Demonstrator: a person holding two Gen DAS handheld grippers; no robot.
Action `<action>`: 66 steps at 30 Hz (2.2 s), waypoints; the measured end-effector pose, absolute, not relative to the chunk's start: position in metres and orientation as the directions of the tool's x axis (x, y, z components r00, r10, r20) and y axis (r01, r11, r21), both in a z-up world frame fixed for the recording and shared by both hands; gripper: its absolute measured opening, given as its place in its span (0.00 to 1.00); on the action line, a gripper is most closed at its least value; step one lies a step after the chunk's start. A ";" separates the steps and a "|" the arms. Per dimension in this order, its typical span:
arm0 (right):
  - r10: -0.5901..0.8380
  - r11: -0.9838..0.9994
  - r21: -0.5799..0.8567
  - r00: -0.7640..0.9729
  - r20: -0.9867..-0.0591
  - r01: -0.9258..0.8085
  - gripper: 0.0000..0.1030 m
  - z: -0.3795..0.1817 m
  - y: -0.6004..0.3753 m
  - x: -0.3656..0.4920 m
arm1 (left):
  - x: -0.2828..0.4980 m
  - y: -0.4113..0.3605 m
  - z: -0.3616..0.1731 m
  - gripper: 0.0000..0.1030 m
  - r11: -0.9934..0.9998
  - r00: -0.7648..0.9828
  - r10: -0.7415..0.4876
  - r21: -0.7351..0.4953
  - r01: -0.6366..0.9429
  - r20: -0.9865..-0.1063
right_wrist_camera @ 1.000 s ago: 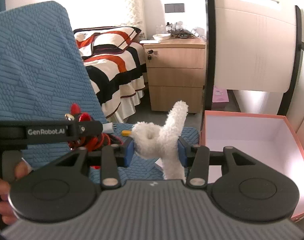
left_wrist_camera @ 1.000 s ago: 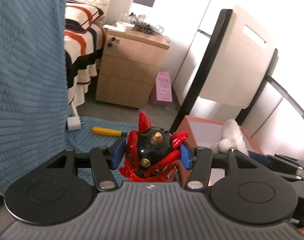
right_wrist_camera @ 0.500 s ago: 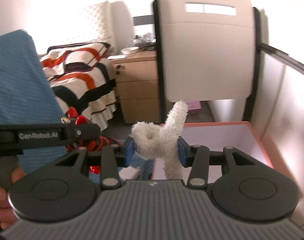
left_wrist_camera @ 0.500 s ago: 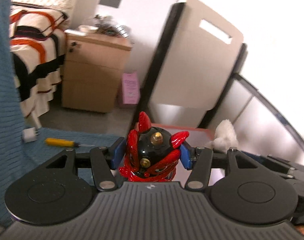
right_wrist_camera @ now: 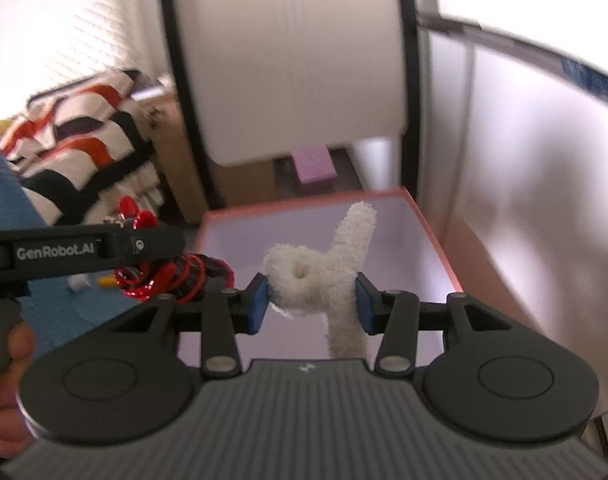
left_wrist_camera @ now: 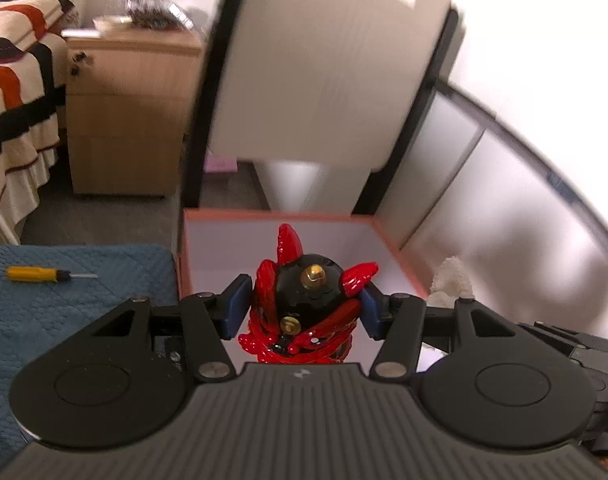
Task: Organize rigid objects
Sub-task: 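Carry the plush strip and red toy into the pink box with both tools, then open both tools to release the toy and plush strip in the box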
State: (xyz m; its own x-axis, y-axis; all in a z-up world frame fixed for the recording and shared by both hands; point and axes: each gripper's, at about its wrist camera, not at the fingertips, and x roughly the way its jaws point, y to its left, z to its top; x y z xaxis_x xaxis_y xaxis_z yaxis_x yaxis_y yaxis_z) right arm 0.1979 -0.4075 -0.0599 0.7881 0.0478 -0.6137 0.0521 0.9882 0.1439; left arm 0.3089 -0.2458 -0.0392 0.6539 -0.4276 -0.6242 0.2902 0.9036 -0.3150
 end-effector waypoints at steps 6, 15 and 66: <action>0.048 0.986 0.150 0.724 -0.688 0.077 0.46 -0.098 -0.435 0.215 | 0.338 -0.282 -0.080 0.60 0.907 0.586 -0.421 -0.316 0.279 -0.692; 0.061 0.973 0.187 0.629 -0.775 0.136 0.46 -0.150 -0.464 0.236 | 0.366 -0.306 -0.126 0.60 0.906 0.493 -0.421 -0.331 0.263 -0.761; 0.129 0.980 0.195 0.835 -0.535 -0.027 0.53 -0.033 -0.345 0.151 | 0.189 -0.113 0.025 0.73 0.936 0.832 -0.332 -0.267 0.231 -0.444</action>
